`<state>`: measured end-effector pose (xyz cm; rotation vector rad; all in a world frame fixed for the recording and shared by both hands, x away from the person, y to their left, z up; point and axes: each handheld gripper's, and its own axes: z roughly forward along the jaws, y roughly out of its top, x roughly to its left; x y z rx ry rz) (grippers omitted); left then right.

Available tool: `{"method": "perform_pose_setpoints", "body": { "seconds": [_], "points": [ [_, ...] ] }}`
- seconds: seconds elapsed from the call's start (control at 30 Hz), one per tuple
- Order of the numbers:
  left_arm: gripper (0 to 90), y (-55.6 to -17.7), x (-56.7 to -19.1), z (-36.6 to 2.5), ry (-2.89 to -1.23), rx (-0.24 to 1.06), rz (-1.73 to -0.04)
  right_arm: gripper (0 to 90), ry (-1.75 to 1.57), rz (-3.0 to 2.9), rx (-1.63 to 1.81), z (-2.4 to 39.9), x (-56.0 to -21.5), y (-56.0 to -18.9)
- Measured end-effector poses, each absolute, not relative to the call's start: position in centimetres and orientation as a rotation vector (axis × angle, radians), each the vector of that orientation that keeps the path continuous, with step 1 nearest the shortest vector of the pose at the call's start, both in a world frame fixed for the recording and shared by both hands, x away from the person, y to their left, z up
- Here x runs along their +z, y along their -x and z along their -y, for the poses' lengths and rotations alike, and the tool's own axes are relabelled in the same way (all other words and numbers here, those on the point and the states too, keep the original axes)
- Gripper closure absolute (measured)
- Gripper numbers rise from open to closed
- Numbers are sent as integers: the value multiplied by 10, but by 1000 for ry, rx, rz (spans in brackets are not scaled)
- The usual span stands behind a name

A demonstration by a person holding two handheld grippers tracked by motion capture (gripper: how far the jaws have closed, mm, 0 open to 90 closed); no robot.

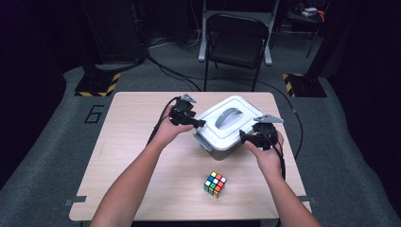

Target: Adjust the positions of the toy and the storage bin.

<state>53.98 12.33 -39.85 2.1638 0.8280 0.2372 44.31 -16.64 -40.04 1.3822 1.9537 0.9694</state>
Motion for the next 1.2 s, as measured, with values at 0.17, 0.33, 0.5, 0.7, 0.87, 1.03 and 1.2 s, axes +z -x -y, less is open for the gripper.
{"method": "perform_pose_setpoints", "body": {
  "seconds": [0.17,0.33,0.5,0.7,0.87,1.03,1.2],
  "points": [
    [361,-541,-401,-118,-2150,184,-820,235,-1406,-1953,990,165,-401,-443],
    [355,-540,-401,-119,-2149,180,-816,233,-1416,-1960,1008,164,-402,-444],
    [363,-536,-401,-121,-2143,157,-807,245,-1439,-1981,1049,162,-404,-447],
    [365,-526,-401,-125,-2163,163,-787,289,-1389,-2007,1042,155,-405,-448],
    [381,-511,-400,-135,-2150,160,-791,276,-1382,-2034,1060,147,-408,-454],
    [407,-498,-396,-145,-2151,171,-778,346,-1365,-2045,1094,140,-409,-458],
    [409,-486,-395,-154,-2167,128,-768,422,-1350,-2036,1109,134,-409,-464]
  ]
}}
